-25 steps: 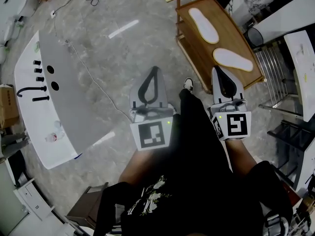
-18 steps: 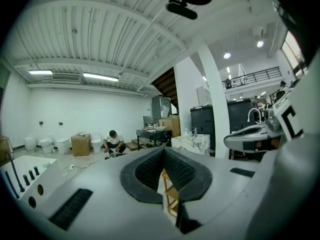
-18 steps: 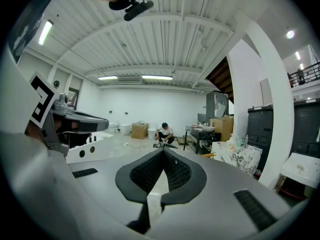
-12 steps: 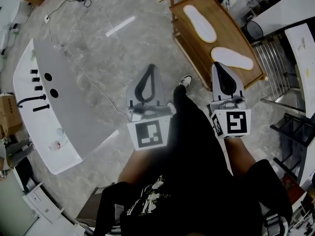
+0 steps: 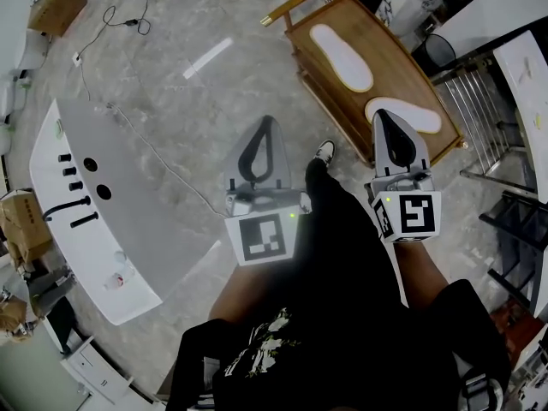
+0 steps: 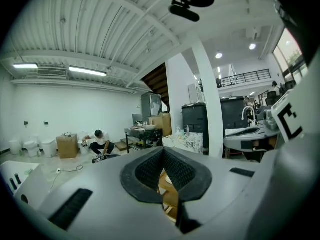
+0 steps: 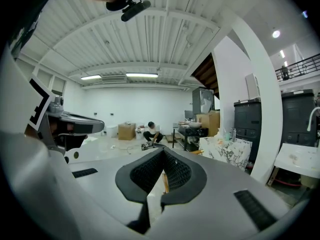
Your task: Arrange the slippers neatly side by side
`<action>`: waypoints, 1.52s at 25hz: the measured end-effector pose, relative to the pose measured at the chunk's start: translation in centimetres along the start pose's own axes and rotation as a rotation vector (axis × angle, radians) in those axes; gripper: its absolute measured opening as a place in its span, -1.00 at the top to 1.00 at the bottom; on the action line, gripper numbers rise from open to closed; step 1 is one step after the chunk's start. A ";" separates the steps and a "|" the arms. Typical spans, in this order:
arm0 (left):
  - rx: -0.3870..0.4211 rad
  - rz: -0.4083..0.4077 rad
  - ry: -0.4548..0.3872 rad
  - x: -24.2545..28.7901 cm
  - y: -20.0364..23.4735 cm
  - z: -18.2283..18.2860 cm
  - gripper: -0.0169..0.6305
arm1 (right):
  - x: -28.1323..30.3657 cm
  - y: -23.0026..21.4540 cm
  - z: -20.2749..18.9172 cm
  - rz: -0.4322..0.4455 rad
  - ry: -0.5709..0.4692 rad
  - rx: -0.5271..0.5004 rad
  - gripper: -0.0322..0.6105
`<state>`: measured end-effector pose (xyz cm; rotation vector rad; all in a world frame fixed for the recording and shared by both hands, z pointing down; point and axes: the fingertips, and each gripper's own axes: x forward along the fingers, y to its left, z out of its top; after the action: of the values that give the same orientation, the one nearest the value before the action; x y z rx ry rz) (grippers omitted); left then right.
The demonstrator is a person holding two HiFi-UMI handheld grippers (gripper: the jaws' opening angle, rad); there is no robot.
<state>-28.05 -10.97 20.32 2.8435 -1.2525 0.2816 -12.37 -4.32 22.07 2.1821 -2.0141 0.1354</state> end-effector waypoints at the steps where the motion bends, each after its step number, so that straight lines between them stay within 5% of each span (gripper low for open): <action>1: 0.001 -0.004 0.004 0.7 0.1 0.1 0.94 | 0.6 -0.4 0.0 -0.006 0.001 0.003 0.90; 21: 0.057 -0.238 0.115 15.1 -4.0 -1.3 0.94 | 9.4 -8.2 -2.5 -0.134 0.045 0.119 0.90; 30: 0.124 -0.355 0.116 19.6 -8.6 0.0 0.94 | 8.9 -13.1 -4.0 -0.215 0.071 0.167 0.90; 38: 0.157 -0.373 0.069 20.7 -10.2 1.9 0.94 | 8.6 -15.7 -3.6 -0.235 0.041 0.151 0.90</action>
<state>-6.55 -19.33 22.55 3.0891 -0.6937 0.4771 4.13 -10.95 26.14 2.4668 -1.7613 0.3074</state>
